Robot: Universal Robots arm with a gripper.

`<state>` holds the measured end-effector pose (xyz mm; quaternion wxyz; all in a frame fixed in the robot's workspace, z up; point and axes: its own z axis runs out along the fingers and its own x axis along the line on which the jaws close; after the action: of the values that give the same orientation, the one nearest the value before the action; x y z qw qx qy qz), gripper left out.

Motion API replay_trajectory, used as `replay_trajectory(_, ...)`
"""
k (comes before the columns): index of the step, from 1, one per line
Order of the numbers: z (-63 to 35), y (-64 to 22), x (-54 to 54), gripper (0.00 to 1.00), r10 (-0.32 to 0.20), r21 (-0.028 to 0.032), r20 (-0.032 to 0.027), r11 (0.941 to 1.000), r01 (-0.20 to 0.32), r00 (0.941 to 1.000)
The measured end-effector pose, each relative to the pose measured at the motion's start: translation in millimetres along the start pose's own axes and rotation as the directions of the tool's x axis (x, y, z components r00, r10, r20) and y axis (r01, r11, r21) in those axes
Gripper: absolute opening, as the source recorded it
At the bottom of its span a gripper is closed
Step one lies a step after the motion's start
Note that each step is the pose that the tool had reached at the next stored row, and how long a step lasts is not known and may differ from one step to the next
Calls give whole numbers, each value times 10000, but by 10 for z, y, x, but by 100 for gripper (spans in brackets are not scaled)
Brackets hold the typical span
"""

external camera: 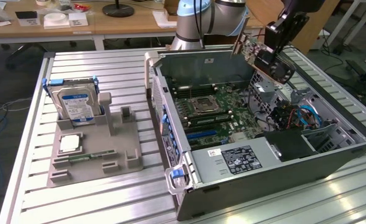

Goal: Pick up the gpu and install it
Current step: 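Insert the gpu into the slot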

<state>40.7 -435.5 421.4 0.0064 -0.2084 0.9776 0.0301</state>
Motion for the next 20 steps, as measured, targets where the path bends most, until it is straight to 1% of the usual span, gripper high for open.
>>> replay_trajectory(4,2,0,0,27,-667,-18,-37,9978,667,9978)
replay_trajectory(7,3,0,0,27,-1176,-34,-65,9931,1176,9930)
replay_trajectory(10,4,0,0,27,-1677,-50,-91,9858,1676,9858)
replay_trajectory(13,5,0,0,27,-2176,-68,-117,9760,2175,9760)
replay_trajectory(14,5,-1,0,27,-2276,-72,-121,9737,2275,9737)
replay_trajectory(15,5,0,1,27,-2298,-72,-123,9732,2297,9732)
replay_trajectory(20,5,0,0,27,-2300,-73,-123,9732,2299,9731)
